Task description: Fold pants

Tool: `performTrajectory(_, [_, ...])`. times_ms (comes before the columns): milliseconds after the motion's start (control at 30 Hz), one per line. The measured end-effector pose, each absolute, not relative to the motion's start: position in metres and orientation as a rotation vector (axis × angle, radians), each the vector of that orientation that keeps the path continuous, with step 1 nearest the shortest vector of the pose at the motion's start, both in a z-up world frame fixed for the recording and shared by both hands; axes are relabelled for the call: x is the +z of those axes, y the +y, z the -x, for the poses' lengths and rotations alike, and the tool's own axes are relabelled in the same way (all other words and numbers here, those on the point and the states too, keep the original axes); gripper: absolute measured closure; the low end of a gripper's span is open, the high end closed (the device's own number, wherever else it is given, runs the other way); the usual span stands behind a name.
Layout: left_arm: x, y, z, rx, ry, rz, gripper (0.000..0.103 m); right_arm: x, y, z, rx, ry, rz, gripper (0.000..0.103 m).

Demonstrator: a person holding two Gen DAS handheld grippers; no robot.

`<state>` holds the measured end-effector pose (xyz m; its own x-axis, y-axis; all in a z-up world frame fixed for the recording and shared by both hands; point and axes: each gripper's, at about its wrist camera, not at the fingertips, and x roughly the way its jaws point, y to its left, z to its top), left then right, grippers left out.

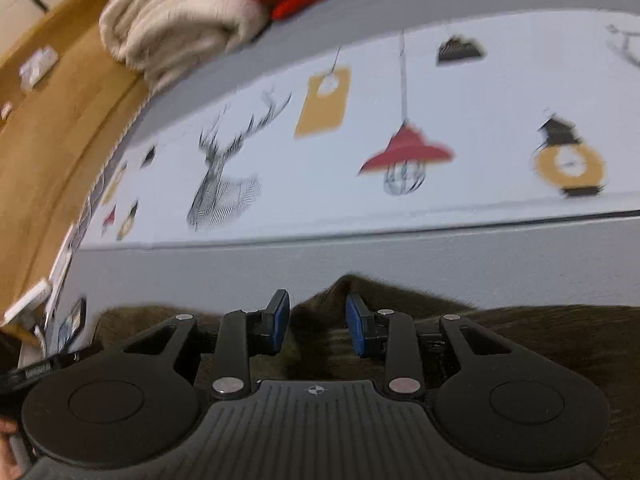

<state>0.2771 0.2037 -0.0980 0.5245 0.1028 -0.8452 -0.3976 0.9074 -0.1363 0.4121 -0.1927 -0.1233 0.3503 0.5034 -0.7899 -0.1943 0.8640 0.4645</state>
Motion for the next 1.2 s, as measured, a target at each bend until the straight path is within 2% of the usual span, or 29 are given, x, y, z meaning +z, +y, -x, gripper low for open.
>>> performTrajectory(33, [-0.098, 0.204, -0.277, 0.306, 0.977, 0.333, 0.0, -0.126, -0.186, -0.412, 0.453, 1.142, -0.262, 0.07])
performTrajectory(100, [-0.098, 0.204, -0.277, 0.306, 0.976, 0.332, 0.0, -0.122, -0.175, -0.405, 0.439, 1.058, -0.175, 0.087])
performTrajectory(200, [-0.098, 0.204, -0.276, 0.314, 0.969, 0.324, 0.0, -0.105, -0.161, -0.399, 0.432, 0.905, -0.085, 0.091])
performTrajectory(367, [-0.098, 0.204, -0.277, 0.314, 0.971, 0.323, 0.0, -0.127, -0.154, -0.425, 0.384, 0.931, -0.081, 0.09])
performTrajectory(467, [-0.098, 0.204, -0.277, 0.309, 0.975, 0.31, 0.0, -0.141, -0.155, -0.431, 0.367, 0.897, -0.062, 0.081])
performTrajectory(533, [-0.097, 0.203, -0.276, 0.305, 0.975, 0.299, 0.0, -0.133, -0.16, -0.431, 0.337, 0.903, -0.075, 0.07])
performTrajectory(567, [-0.097, 0.203, -0.276, 0.304, 0.974, 0.297, 0.0, -0.125, -0.166, -0.431, 0.303, 0.887, -0.088, 0.06])
performTrajectory(733, [-0.097, 0.206, -0.274, 0.301, 0.975, 0.313, 0.0, -0.084, -0.201, -0.405, 0.216, 0.746, -0.033, 0.06])
performTrajectory(767, [-0.097, 0.206, -0.274, 0.303, 0.976, 0.315, 0.0, -0.082, -0.205, -0.4, 0.233, 0.757, -0.03, 0.064])
performTrajectory(800, [-0.097, 0.205, -0.274, 0.306, 0.977, 0.317, 0.0, -0.084, -0.207, -0.393, 0.251, 0.779, -0.014, 0.072])
performTrajectory(867, [-0.097, 0.204, -0.275, 0.312, 0.976, 0.314, 0.0, -0.095, -0.206, -0.383, 0.257, 0.818, 0.047, 0.077])
performTrajectory(967, [-0.097, 0.203, -0.275, 0.317, 0.971, 0.305, 0.0, -0.125, -0.197, -0.38, 0.23, 0.855, 0.115, 0.078])
performTrajectory(1100, [-0.097, 0.205, -0.275, 0.309, 0.976, 0.318, 0.0, -0.15, -0.194, -0.402, 0.06, 0.809, 0.152, 0.079])
performTrajectory(1200, [-0.093, 0.209, -0.271, 0.301, 0.973, 0.338, 0.0, -0.141, -0.206, -0.41, 0.013, 0.829, 0.047, 0.078])
